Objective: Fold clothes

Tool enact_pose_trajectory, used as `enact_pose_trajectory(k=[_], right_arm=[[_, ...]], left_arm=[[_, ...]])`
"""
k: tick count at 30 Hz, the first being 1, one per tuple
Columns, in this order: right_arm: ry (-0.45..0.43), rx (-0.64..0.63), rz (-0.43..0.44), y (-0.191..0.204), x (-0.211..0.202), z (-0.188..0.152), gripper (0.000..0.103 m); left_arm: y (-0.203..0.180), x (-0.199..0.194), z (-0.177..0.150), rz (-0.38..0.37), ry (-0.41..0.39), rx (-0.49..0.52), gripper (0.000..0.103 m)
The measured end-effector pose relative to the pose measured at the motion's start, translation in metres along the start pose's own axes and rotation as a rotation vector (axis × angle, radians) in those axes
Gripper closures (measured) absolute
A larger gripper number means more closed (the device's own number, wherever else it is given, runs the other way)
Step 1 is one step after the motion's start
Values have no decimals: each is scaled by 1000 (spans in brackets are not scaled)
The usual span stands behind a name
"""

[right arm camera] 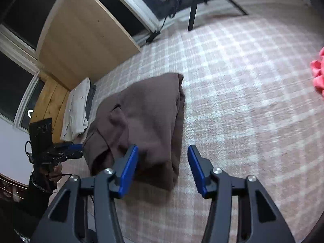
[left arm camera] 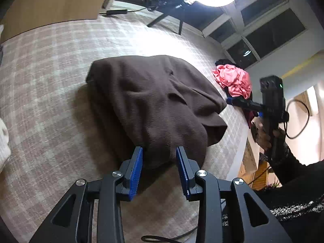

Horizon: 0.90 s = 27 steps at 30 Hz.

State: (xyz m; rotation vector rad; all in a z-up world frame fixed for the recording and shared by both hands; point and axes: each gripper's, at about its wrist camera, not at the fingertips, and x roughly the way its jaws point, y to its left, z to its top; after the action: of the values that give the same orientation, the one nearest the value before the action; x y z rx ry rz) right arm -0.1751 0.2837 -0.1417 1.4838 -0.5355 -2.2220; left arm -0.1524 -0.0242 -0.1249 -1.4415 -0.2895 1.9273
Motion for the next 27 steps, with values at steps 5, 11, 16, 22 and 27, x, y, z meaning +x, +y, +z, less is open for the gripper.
enact_pose_trajectory(k=[5, 11, 16, 22, 27], right_arm=[[48, 19, 97, -1, 24, 4, 89], [48, -12, 175, 21, -3, 18, 91], [130, -115, 20, 24, 8, -4, 91], [167, -172, -106, 28, -10, -6, 82], [41, -340, -50, 93, -24, 21, 82]], left_arm=[[0, 12, 5, 44, 42, 15, 81], [-10, -9, 13, 84, 33, 115, 90], [-16, -23, 12, 176, 56, 218, 89], [7, -4, -9, 241, 168, 188, 84], [5, -46, 3, 231, 42, 202, 84]])
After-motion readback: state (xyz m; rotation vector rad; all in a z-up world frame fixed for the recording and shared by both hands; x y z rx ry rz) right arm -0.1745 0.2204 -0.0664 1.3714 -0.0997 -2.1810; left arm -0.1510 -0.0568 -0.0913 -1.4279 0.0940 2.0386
